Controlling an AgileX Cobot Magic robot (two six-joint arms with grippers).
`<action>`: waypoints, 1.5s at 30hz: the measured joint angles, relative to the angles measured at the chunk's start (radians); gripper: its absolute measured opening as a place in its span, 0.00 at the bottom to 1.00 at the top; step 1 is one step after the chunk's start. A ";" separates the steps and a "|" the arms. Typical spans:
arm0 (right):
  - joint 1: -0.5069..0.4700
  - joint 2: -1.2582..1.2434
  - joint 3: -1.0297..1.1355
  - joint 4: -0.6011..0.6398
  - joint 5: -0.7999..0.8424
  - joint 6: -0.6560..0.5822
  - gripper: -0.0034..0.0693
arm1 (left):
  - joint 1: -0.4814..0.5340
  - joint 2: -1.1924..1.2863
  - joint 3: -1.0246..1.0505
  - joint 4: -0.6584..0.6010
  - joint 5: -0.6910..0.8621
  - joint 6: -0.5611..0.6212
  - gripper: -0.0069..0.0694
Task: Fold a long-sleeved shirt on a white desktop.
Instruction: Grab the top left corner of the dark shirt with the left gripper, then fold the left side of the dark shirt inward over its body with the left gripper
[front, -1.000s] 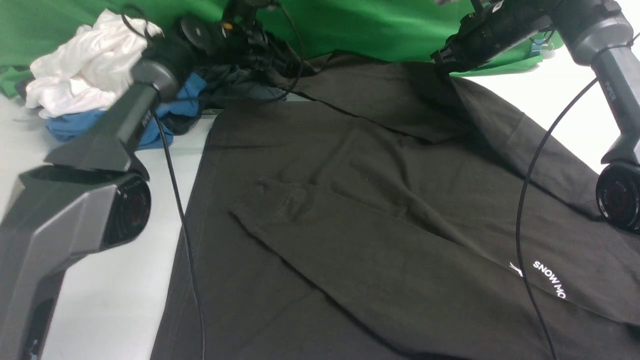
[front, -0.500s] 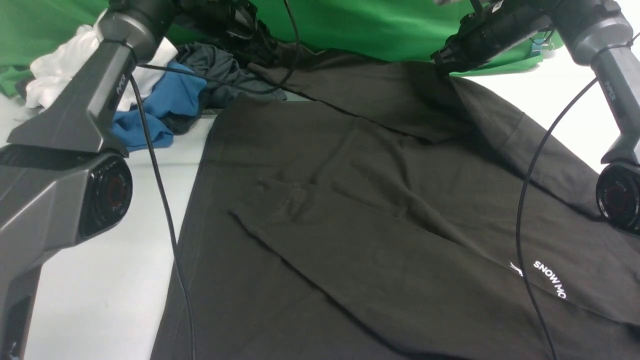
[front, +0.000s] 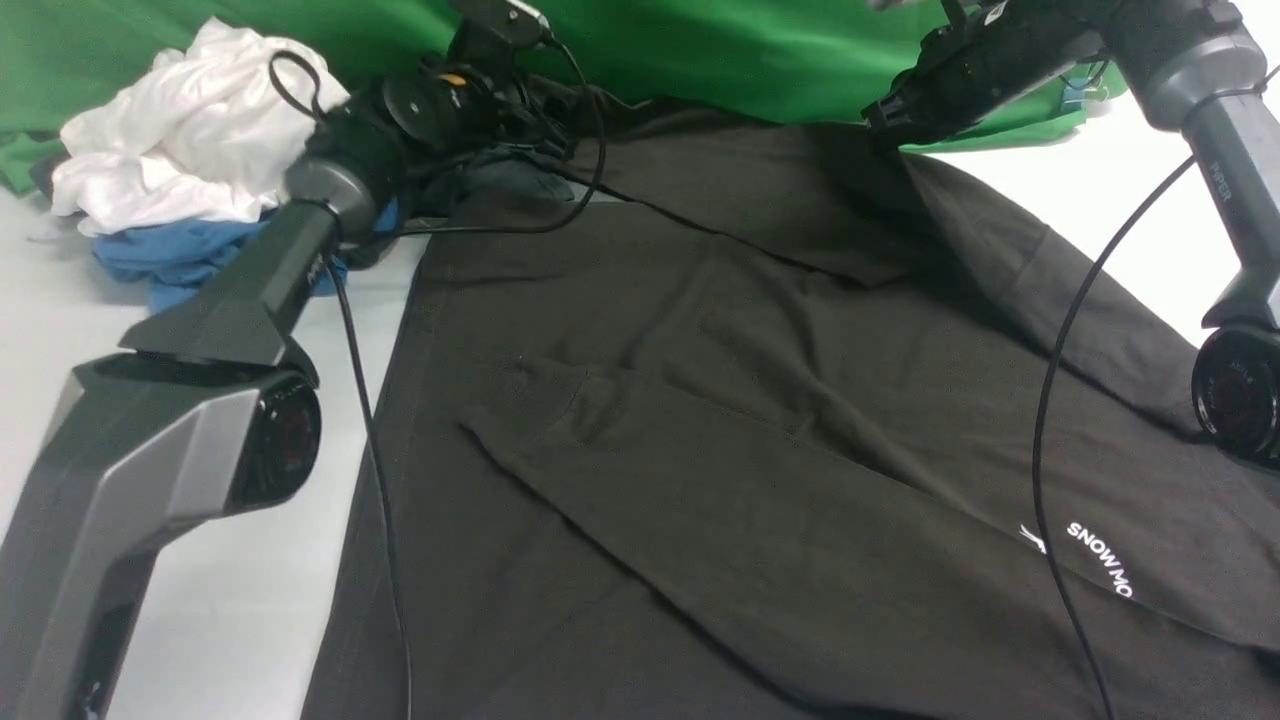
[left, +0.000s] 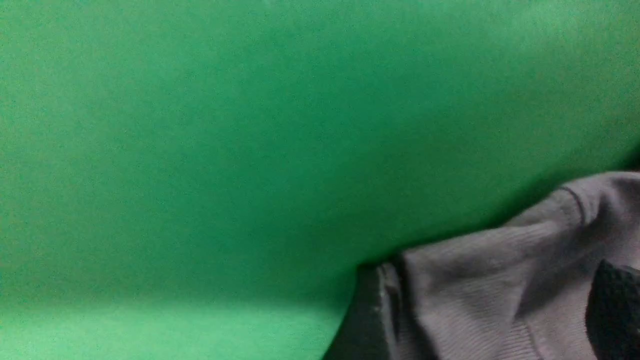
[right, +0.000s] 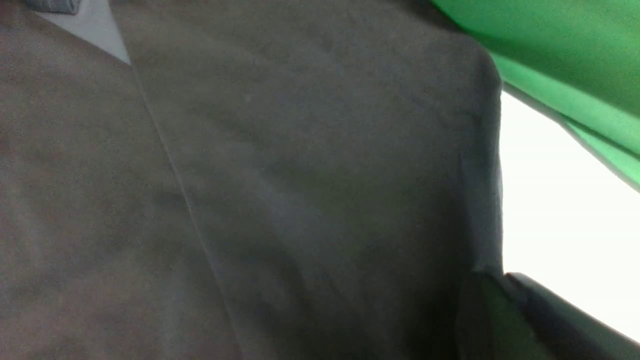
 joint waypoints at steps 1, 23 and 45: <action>0.000 0.000 0.000 0.000 0.000 0.000 0.09 | -0.004 0.005 0.002 -0.002 -0.010 -0.002 0.81; 0.000 0.000 0.000 0.001 0.001 -0.004 0.09 | -0.021 -0.126 0.087 0.017 0.124 0.003 0.19; 0.000 -0.040 0.029 -0.046 -0.002 0.023 0.09 | 0.021 -0.422 0.293 0.250 0.667 0.088 0.19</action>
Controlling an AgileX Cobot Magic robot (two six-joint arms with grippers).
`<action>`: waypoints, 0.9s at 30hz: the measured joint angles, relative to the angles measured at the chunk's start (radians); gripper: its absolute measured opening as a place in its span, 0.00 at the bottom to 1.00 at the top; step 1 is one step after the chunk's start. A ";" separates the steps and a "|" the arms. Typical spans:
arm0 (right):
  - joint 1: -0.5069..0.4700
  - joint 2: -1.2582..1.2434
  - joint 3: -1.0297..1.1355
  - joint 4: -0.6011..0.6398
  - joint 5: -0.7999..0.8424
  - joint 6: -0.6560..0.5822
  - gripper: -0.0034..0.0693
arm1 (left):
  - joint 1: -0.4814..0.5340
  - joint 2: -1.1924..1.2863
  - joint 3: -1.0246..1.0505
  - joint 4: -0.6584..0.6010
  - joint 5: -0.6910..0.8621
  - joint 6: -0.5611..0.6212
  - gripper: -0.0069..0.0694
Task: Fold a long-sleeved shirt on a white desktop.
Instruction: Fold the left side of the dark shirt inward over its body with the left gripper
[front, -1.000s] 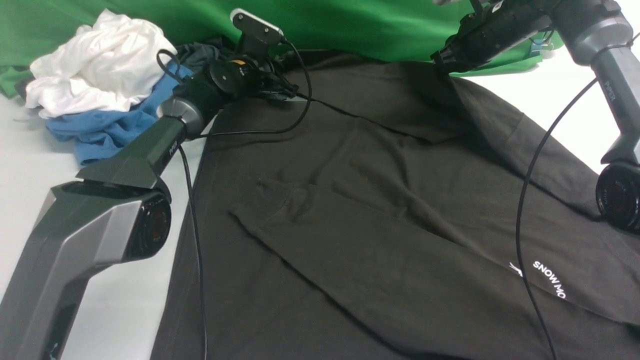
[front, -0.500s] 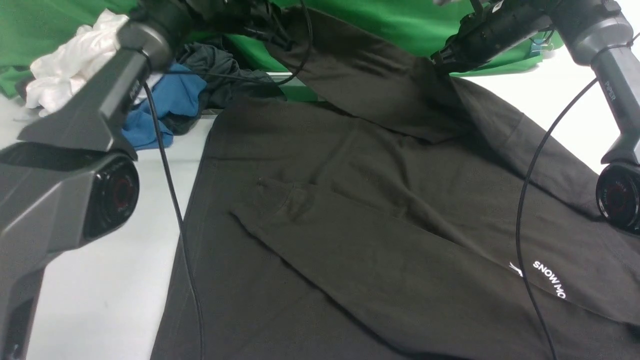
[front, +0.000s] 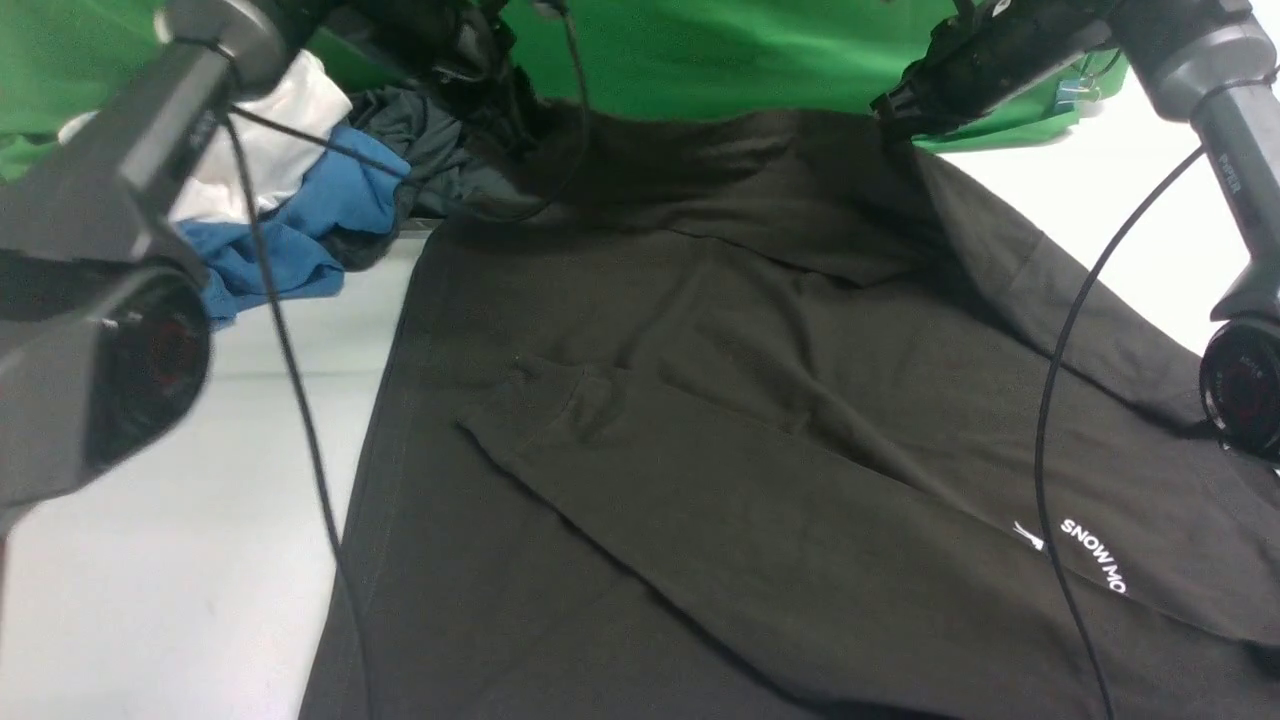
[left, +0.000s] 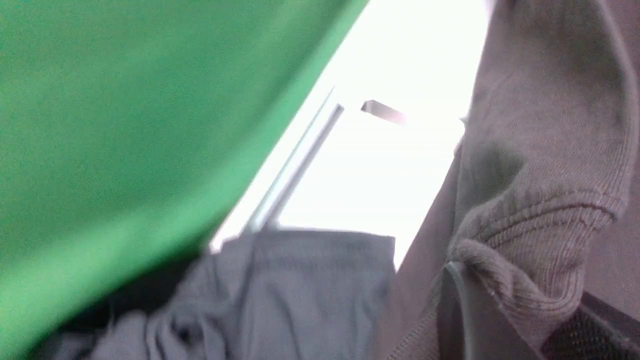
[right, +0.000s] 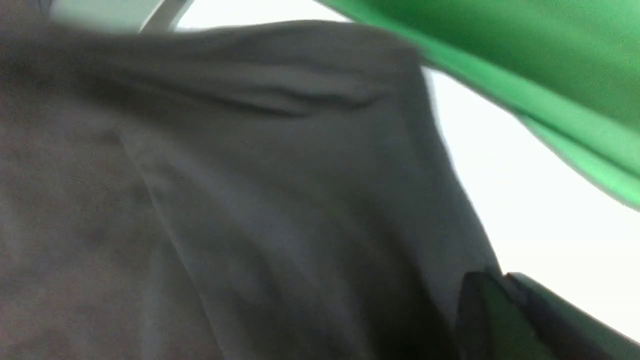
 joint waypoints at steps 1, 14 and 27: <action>0.001 -0.013 0.022 -0.001 -0.002 0.000 0.09 | 0.009 -0.019 0.039 0.000 -0.014 0.025 0.19; 0.031 -0.244 0.522 -0.052 -0.003 -0.123 0.09 | 0.031 -0.128 0.389 -0.033 -0.245 0.300 0.19; 0.039 -0.399 0.843 -0.055 -0.004 -0.226 0.09 | 0.031 -0.188 0.396 -0.018 -0.193 0.297 0.19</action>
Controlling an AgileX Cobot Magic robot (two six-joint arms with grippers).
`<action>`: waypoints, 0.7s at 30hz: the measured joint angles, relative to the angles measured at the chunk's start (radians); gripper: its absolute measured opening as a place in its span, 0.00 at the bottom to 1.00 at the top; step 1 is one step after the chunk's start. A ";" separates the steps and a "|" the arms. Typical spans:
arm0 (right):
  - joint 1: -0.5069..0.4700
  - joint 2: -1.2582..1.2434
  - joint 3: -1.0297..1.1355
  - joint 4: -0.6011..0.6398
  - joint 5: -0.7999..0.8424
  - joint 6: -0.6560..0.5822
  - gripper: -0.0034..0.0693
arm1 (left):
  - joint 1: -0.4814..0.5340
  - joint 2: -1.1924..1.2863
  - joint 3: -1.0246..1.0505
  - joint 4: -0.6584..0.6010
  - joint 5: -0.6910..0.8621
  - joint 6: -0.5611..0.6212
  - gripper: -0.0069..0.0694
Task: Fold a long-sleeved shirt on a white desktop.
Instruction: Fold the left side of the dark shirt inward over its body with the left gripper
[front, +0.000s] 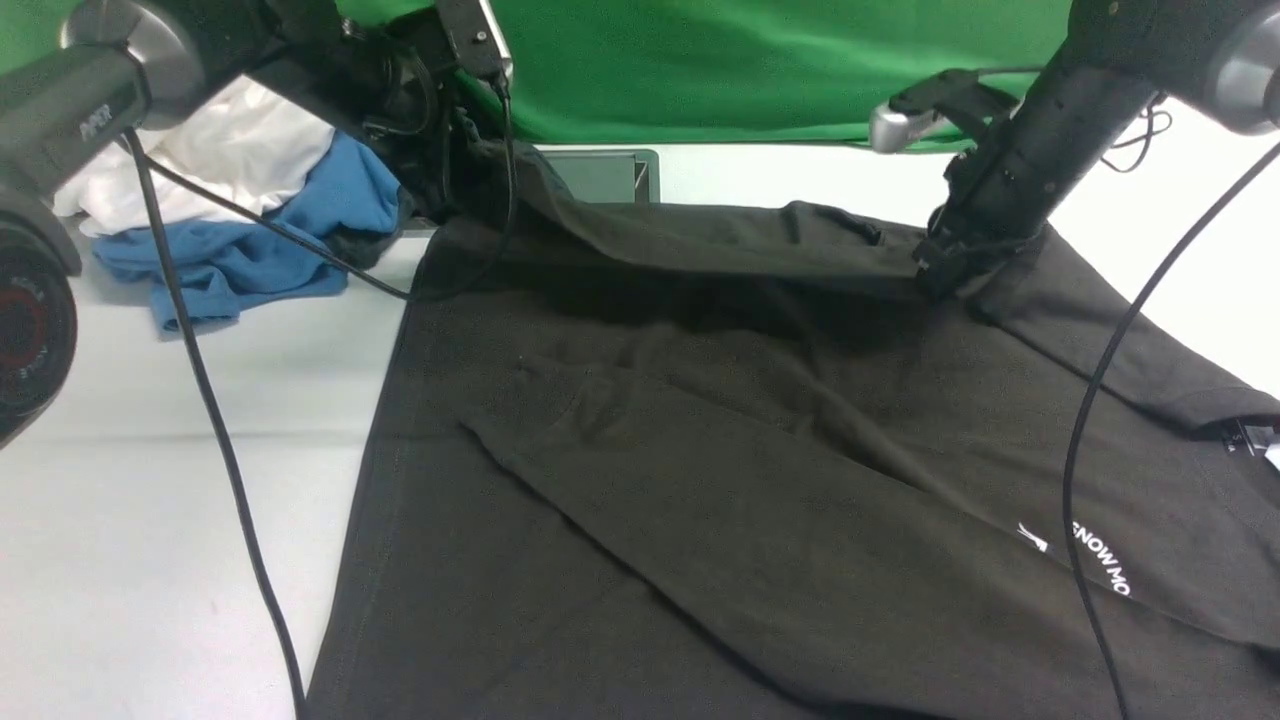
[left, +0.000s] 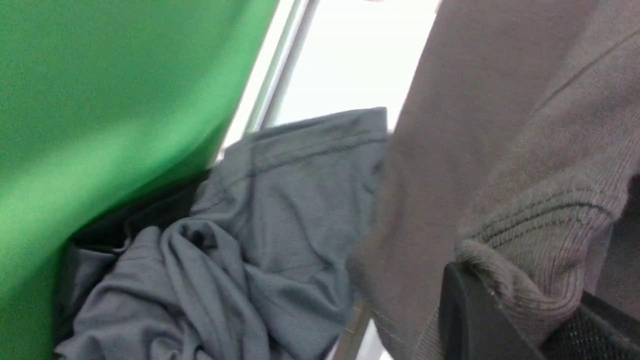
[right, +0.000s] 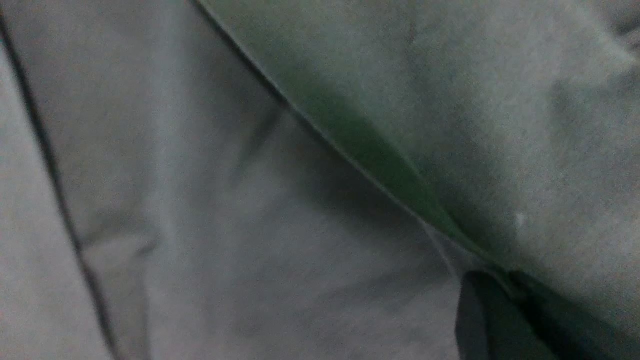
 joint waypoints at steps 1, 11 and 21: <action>0.000 -0.003 0.007 0.000 0.000 -0.001 0.09 | 0.000 -0.004 0.005 0.000 0.002 -0.001 0.19; 0.002 -0.047 0.127 0.000 -0.001 -0.020 0.10 | 0.000 -0.125 0.245 0.022 -0.043 0.096 0.19; 0.012 -0.050 0.146 -0.012 0.000 0.013 0.57 | 0.000 -0.129 0.439 0.062 -0.231 0.124 0.49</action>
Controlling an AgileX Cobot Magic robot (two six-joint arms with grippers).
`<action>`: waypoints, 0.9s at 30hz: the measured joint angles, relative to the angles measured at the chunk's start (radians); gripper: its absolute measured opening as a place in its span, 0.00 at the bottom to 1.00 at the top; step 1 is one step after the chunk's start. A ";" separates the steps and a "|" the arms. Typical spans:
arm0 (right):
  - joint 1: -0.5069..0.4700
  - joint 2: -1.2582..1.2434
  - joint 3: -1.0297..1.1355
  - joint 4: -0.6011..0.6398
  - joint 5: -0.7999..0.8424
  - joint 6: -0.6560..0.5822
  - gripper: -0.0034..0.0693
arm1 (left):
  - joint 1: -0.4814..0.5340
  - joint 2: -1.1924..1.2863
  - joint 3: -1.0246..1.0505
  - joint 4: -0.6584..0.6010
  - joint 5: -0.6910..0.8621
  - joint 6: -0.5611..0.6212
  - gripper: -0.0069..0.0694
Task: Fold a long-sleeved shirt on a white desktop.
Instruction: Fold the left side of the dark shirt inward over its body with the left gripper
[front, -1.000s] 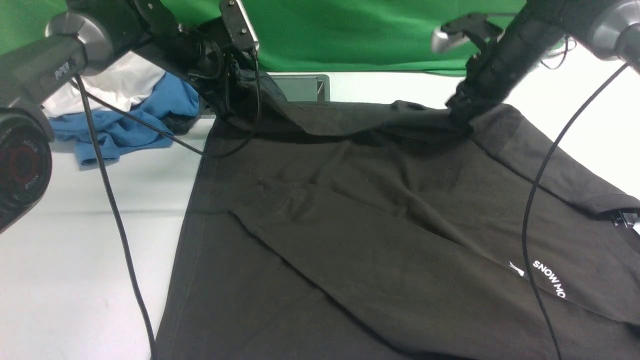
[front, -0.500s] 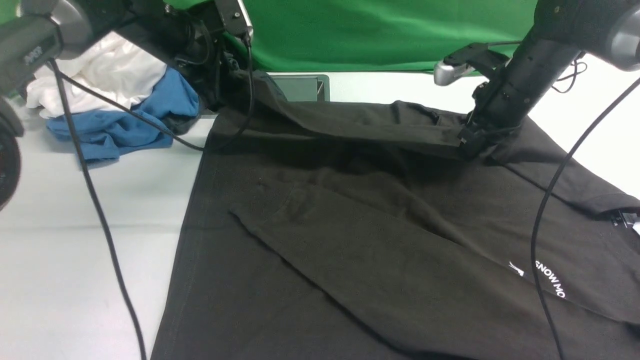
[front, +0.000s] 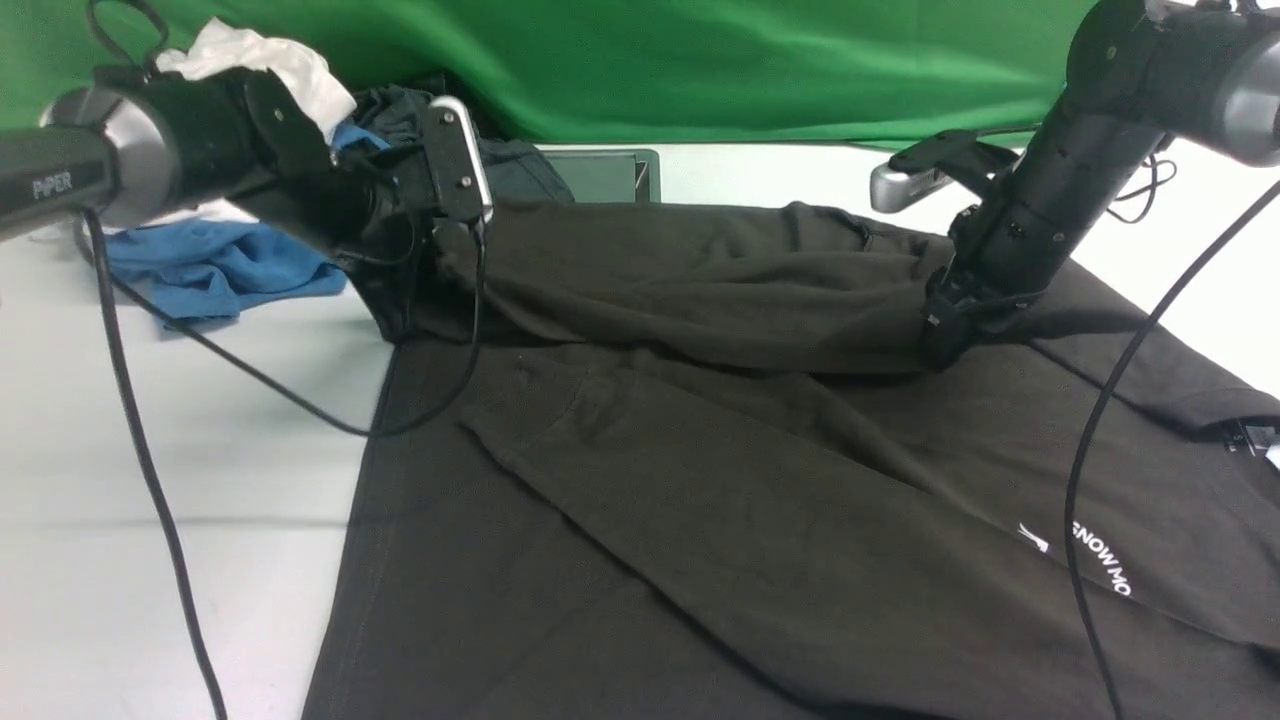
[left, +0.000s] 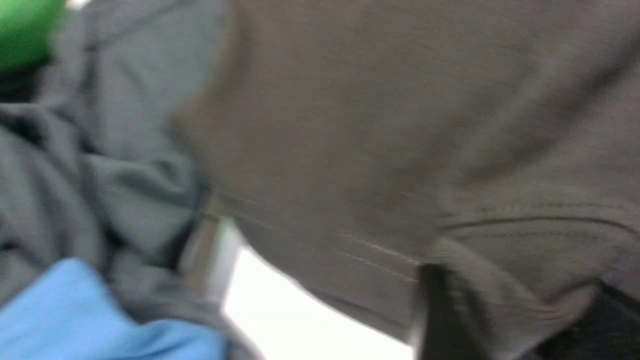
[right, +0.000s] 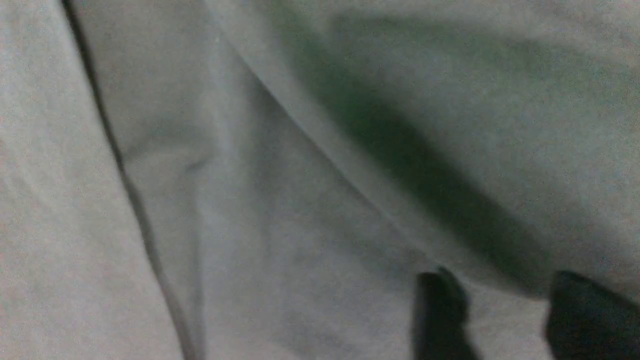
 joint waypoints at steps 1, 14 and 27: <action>0.001 -0.007 0.004 -0.012 -0.001 0.014 0.61 | 0.000 -0.006 0.004 0.010 0.021 -0.001 0.57; -0.097 -0.213 0.079 -0.137 -0.002 0.219 0.42 | 0.002 -0.266 0.010 0.073 0.067 -0.152 0.88; -0.043 -0.213 0.147 -0.071 -0.032 0.193 0.38 | -0.007 -0.119 -0.012 -0.156 0.040 0.065 0.19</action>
